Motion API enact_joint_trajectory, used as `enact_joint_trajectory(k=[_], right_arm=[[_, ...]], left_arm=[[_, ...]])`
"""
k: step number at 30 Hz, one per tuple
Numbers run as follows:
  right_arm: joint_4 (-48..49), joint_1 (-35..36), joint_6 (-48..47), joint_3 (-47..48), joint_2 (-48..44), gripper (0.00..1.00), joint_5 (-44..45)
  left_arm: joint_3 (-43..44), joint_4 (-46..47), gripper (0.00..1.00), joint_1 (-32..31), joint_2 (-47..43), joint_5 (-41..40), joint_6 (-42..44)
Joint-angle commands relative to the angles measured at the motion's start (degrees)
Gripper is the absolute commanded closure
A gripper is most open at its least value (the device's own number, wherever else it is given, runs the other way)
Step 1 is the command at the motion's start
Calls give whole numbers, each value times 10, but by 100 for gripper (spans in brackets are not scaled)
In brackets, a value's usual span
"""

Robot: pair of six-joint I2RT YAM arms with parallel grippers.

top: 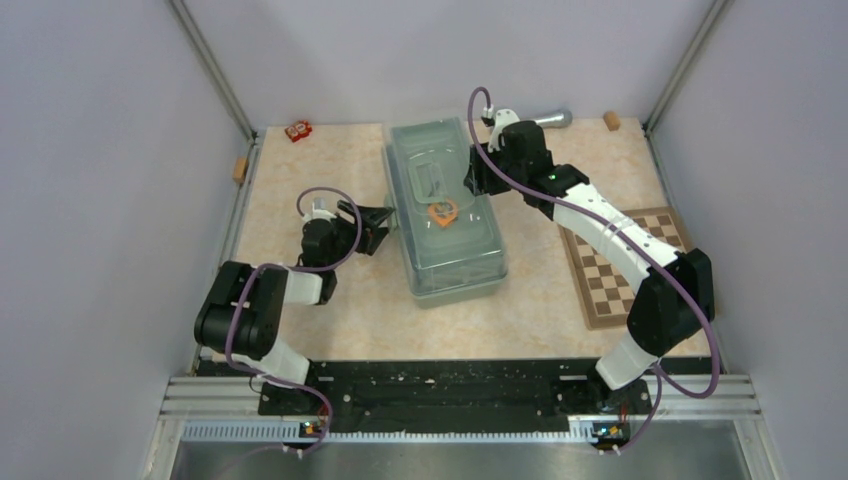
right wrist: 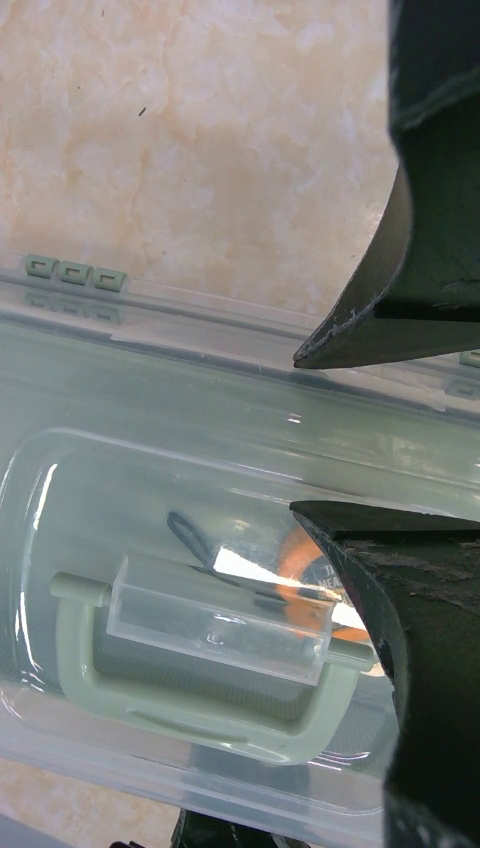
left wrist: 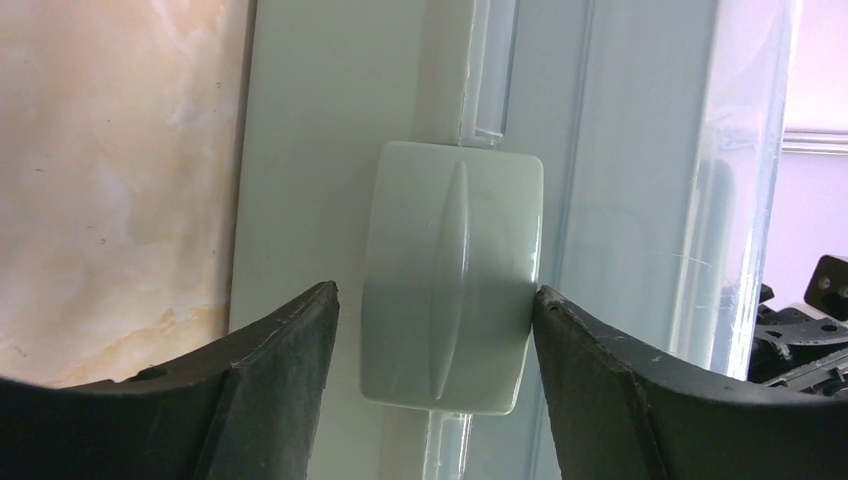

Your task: Pack the tool kit

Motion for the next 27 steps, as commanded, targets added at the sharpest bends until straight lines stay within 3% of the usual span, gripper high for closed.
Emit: enact_joint_trajectory(k=[1, 16, 23, 27], right_arm=[[-25, 22, -11, 6, -3, 51, -23], [-24, 22, -14, 2, -3, 51, -19], [-24, 23, -14, 1, -4, 51, -19], [-24, 23, -14, 1, -5, 51, -19]], left_arm=[[5, -42, 23, -14, 1, 22, 27], [39, -180, 21, -2, -121, -8, 109], [55, -190, 32, -3, -125, -7, 119], [64, -189, 47, -3, -117, -10, 120]])
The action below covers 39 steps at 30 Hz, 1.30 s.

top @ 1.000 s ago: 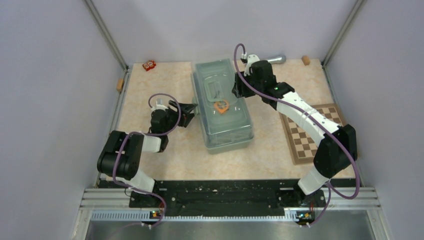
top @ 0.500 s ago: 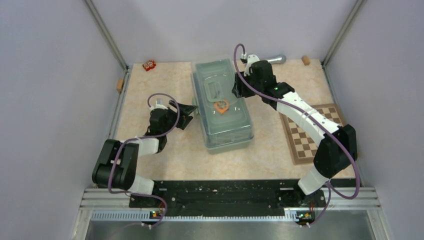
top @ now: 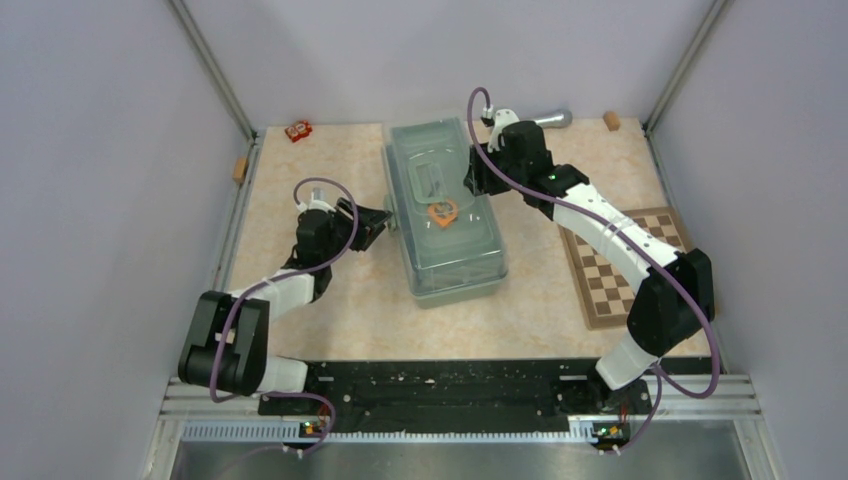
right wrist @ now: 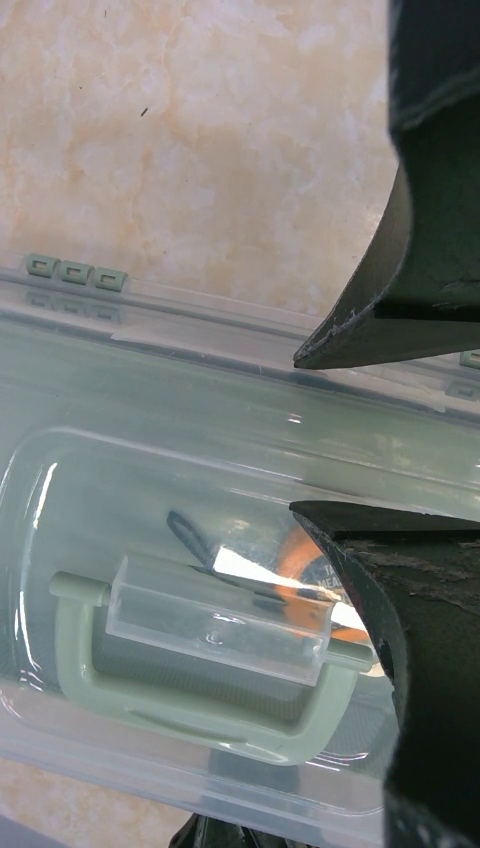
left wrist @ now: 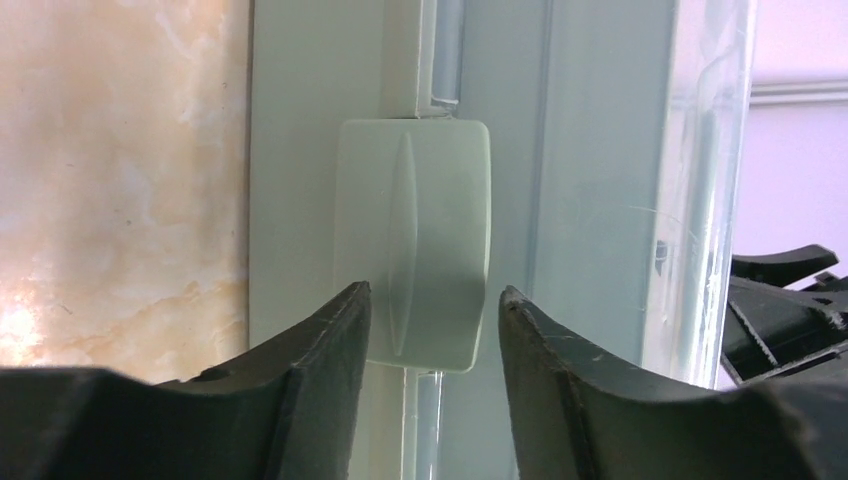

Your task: Pack the tool kit

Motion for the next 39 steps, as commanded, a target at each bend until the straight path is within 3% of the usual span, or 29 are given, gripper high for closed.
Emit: enact_joint_trajectory(k=[1, 11, 24, 29, 33, 39], right_arm=[[-24, 23, -11, 1, -6, 51, -18], [-25, 23, -11, 0, -6, 51, -21], [-21, 38, -3, -19, 2, 54, -37], [-17, 38, 0, -23, -3, 54, -35], [-19, 39, -11, -7, -9, 52, -19], [-31, 32, -24, 26, -23, 37, 44]], left_arm=[[28, 8, 49, -1, -2, -4, 18], [36, 13, 51, -2, 55, 7, 15], [-14, 199, 52, -6, 160, 55, -68], [-20, 225, 50, -6, 162, 60, -79], [-10, 163, 43, 1, 120, 50, -44], [45, -27, 31, 32, 20, 19, 56]])
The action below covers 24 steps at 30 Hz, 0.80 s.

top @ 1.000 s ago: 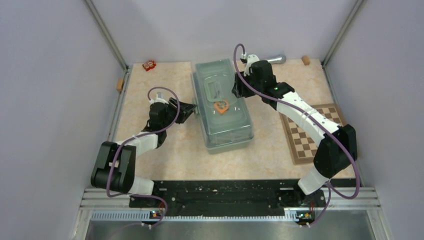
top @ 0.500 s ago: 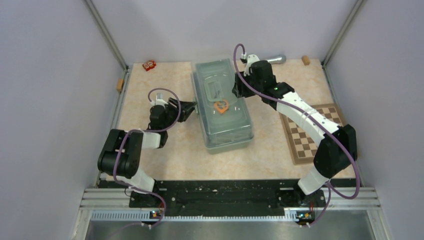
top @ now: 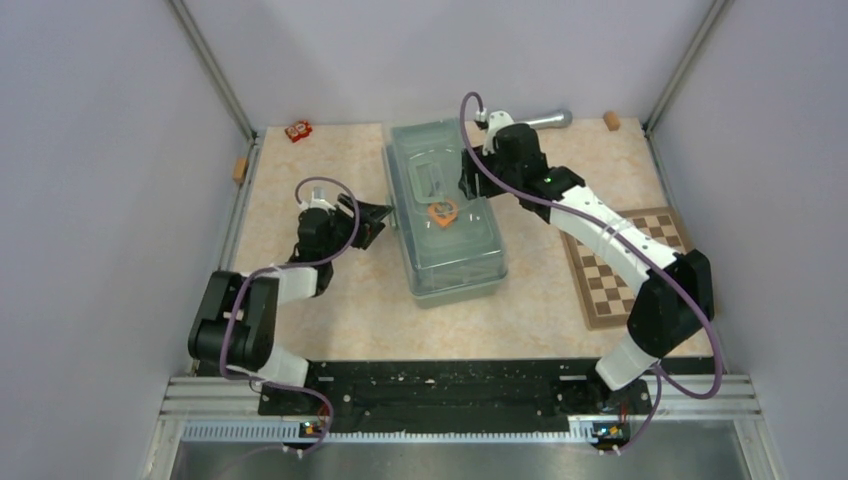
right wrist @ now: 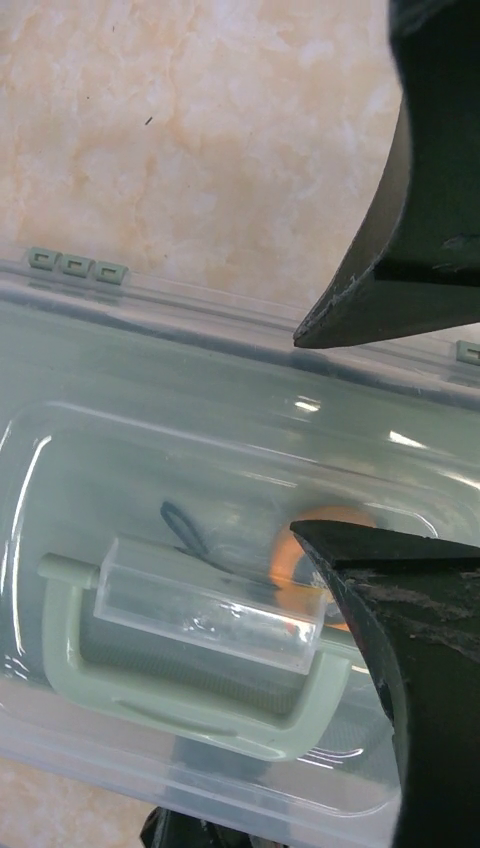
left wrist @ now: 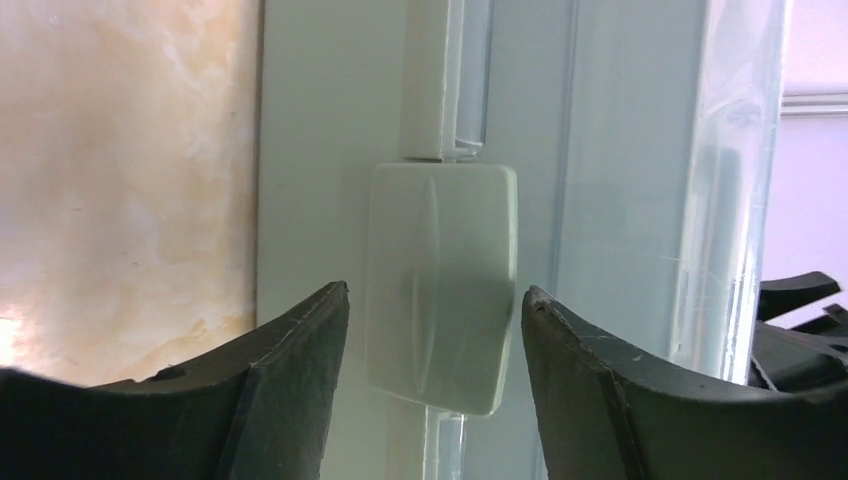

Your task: Pack the tool kit

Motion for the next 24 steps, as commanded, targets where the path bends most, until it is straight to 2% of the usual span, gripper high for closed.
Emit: enact_joint_trajectory(k=[1, 5, 10, 17, 24], right_arm=[[-31, 13, -10, 28, -27, 35, 34], [-2, 1, 5, -3, -84, 27, 82], [26, -16, 10, -57, -183, 20, 150], [46, -33, -23, -148, -357, 15, 264], [102, -33, -66, -269, -545, 12, 351]], left_arm=[[59, -178, 29, 21, -85, -8, 104], [154, -392, 23, 26, -162, -76, 222], [242, -564, 16, 26, -260, -171, 340], [293, -665, 4, 26, -413, -294, 453], [332, -715, 1, 26, -540, -370, 554]])
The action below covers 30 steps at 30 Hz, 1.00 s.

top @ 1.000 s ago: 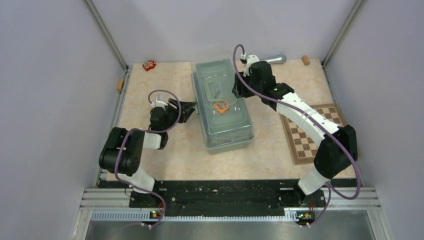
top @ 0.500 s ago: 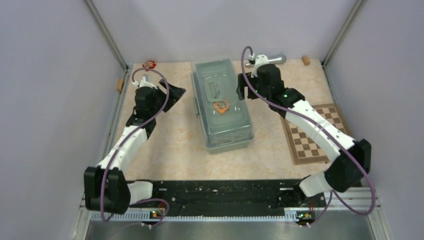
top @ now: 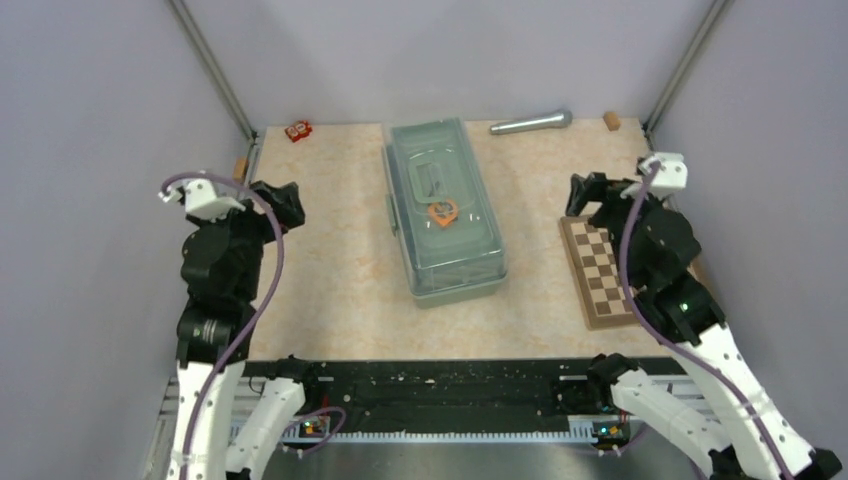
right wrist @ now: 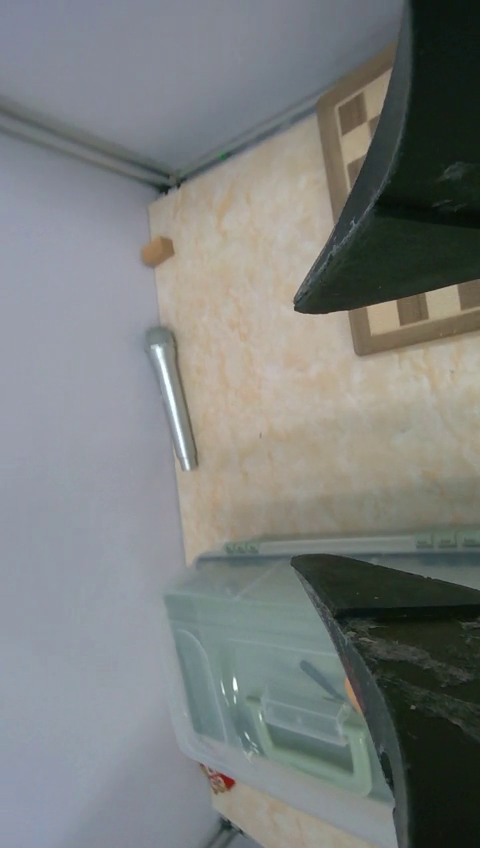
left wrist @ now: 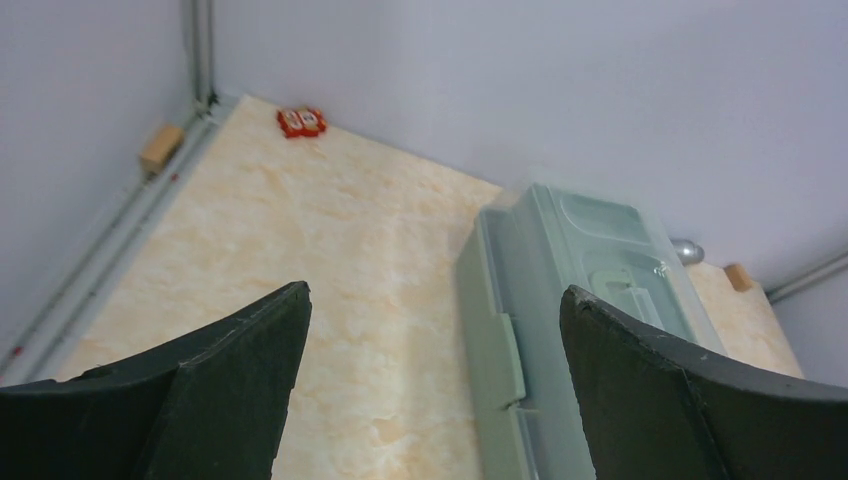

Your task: Pack the tool kit

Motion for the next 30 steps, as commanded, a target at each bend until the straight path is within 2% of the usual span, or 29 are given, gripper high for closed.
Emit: enact_joint_trajectory(k=[1, 7, 12, 20, 30], right_arm=[[62, -1, -46, -67, -99, 11, 87], [110, -2, -116, -132, -222, 1, 138], [146, -1, -156, -168, -286, 1, 142], [182, -1, -174, -199, -331, 1, 139], [193, 0, -188, -188, -325, 1, 129]], left_arm=[[33, -47, 1, 1, -64, -76, 95], [36, -51, 1, 1, -148, -135, 135], [24, -34, 1, 1, -217, -185, 140], [5, -27, 1, 1, -271, -244, 137], [-7, -23, 1, 1, -280, -251, 117]])
